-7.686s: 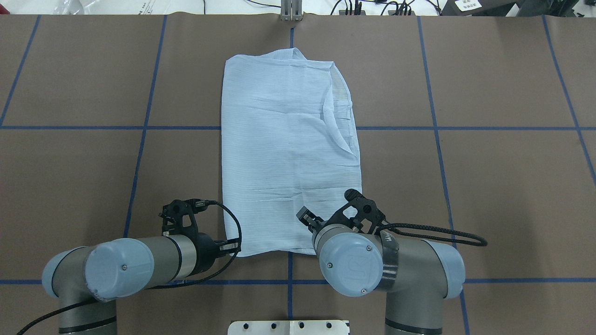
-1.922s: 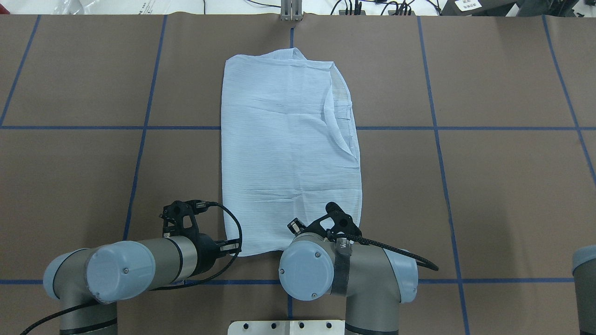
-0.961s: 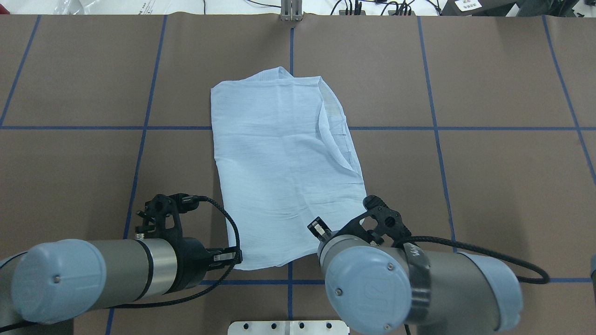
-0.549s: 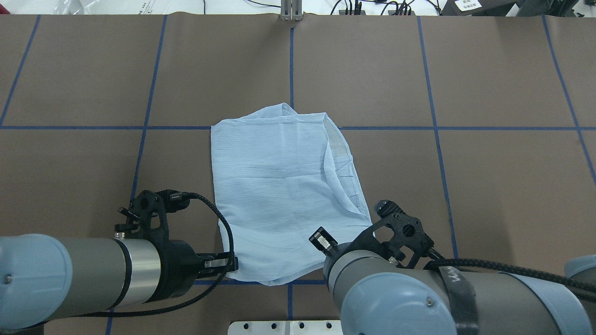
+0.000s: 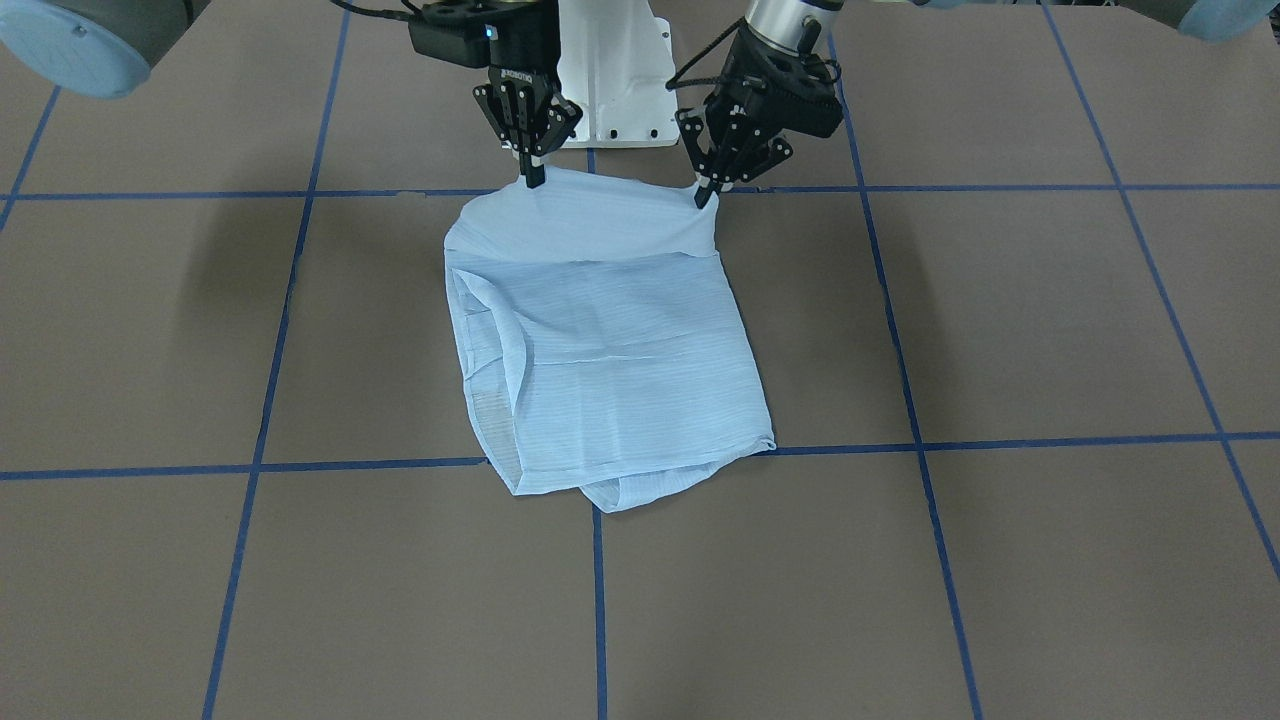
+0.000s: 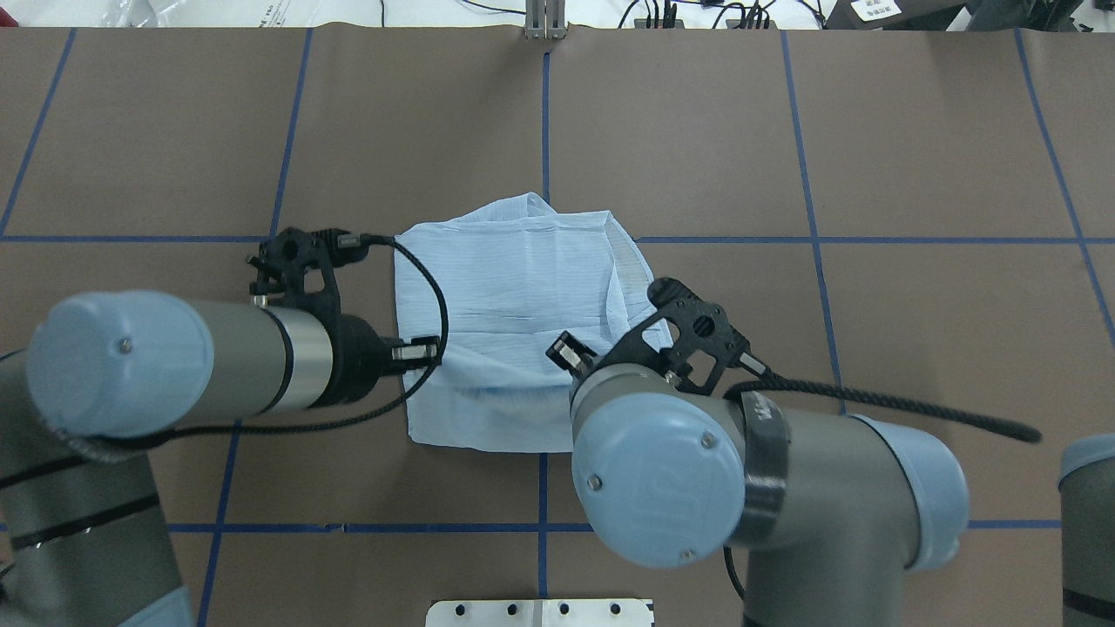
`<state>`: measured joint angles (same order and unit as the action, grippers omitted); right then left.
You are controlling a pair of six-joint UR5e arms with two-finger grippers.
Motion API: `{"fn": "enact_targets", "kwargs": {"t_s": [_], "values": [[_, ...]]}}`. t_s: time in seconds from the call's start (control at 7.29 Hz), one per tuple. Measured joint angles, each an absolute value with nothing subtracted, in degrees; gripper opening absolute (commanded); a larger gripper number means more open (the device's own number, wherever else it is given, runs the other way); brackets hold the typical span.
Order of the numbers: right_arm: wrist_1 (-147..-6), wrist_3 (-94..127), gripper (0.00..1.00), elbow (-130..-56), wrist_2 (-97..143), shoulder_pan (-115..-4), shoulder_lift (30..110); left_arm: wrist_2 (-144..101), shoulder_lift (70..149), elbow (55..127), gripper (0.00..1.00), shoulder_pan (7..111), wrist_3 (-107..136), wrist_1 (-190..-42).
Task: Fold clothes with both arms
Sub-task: 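Lift the bottom edge with both grippers and fold it toward the collar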
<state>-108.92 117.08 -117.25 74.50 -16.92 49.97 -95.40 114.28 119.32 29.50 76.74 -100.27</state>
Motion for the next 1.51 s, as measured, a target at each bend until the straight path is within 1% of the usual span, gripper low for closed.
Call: {"fn": "enact_targets", "kwargs": {"t_s": [0.41,0.69,0.82,0.96,1.1,1.24,1.51], "values": [[-95.0,108.3,0.0,-98.9,74.4,-24.5,43.8,-94.4,118.3,107.8,0.0,35.8,72.3,-100.7],[-85.9,104.7,0.0,-85.3,74.4,-28.0,39.0,-92.0,121.2,98.5,0.0,36.9,71.6,-105.3],[-82.1,103.9,0.0,-80.4,74.4,-28.8,37.6,-91.5,122.2,93.2,0.0,37.0,71.5,-109.9],[-79.6,103.2,0.0,-77.5,74.3,-29.2,37.0,-91.3,123.0,89.1,0.0,37.1,70.9,-113.4],[-78.6,102.3,0.84,-76.1,74.3,-29.4,36.8,-91.2,123.3,86.9,0.8,37.2,69.6,-115.2],[-78.2,101.6,1.0,-75.2,74.2,-29.5,36.7,-91.1,123.4,86.0,1.0,37.3,68.2,-116.1],[-77.5,99.4,1.0,-74.3,75.7,-30.5,35.5,-92.0,122.9,87.0,1.0,38.0,61.4,-116.8]]}}
